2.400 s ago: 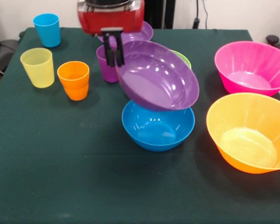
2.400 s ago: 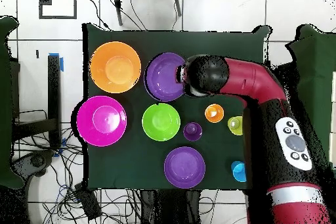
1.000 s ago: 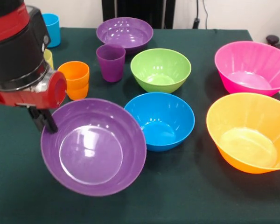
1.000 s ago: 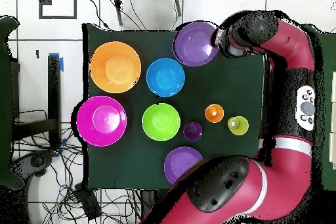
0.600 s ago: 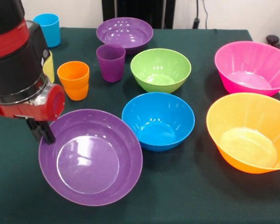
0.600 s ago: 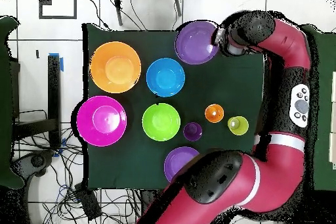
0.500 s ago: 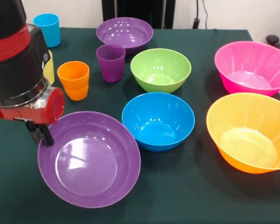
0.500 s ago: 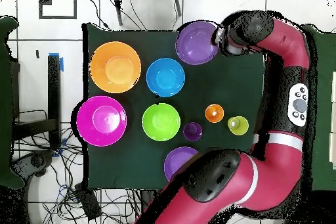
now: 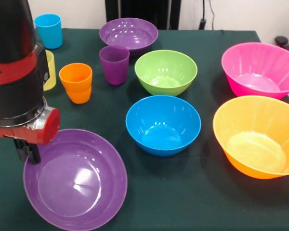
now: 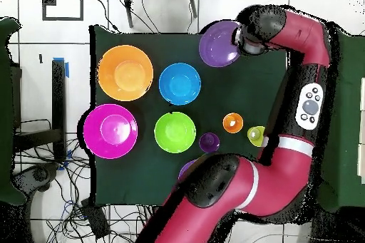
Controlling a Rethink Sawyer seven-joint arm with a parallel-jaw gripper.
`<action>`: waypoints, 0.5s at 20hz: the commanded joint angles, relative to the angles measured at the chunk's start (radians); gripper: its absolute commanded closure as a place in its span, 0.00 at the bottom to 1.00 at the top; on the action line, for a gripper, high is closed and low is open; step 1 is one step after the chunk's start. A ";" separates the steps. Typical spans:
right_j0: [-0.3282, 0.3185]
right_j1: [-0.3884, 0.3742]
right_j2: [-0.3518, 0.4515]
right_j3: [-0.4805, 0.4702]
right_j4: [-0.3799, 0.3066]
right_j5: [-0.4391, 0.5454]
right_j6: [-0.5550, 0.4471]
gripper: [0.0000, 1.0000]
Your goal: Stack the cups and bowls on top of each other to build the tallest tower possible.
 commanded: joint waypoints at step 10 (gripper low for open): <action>0.063 0.027 0.185 -0.205 -0.271 0.187 -0.391 1.00</action>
